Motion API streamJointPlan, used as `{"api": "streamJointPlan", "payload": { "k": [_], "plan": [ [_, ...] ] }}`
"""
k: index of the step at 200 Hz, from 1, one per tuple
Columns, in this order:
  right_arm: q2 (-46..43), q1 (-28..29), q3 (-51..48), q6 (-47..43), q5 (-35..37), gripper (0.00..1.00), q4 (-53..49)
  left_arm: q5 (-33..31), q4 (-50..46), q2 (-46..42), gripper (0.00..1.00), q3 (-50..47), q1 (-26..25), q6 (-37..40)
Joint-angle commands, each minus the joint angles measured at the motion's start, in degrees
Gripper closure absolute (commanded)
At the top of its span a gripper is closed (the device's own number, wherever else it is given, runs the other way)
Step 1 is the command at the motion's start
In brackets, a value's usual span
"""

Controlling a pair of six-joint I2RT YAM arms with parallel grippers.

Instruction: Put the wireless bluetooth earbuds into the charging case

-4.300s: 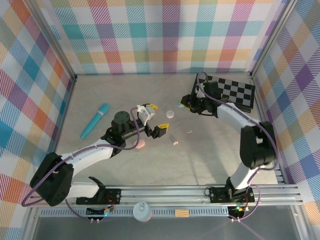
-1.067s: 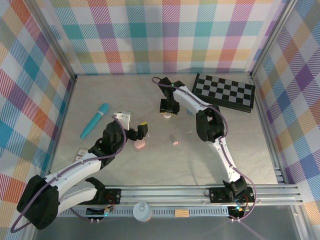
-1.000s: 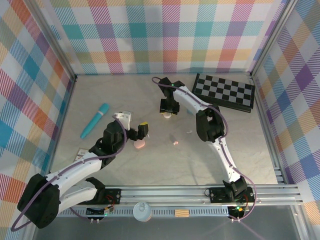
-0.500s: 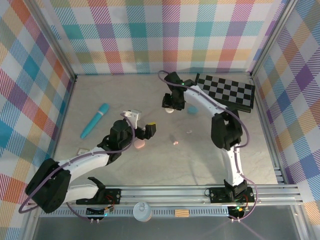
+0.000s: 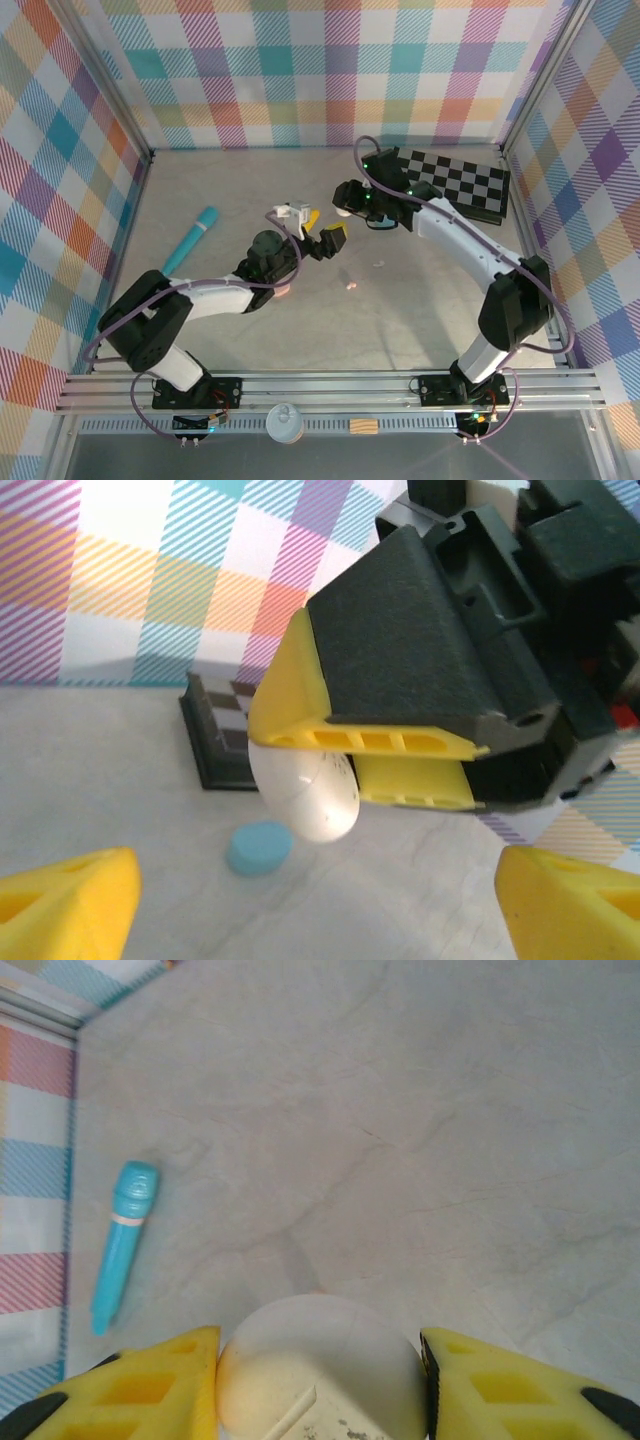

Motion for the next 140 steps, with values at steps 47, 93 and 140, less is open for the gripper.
{"api": "streamJointPlan", "payload": {
  "k": [47, 93, 140],
  "plan": [
    [-6.7, -0.4, -5.3, 4.3, -5.5, 0.55, 9.3, 0.6, 12.1, 5.8, 0.21, 5.3, -0.9, -4.4],
    [-7.8, -0.4, -5.9, 4.6, -8.1, 0.55, 9.9, 1.8, 12.0, 6.5, 0.3, 6.4, -0.8, -4.3],
    [-8.8, -0.4, -6.7, 5.0, -10.0, 0.56, 10.9, 2.0, 12.8, 6.7, 0.33, 6.2, -0.6, -4.0]
  ]
}}
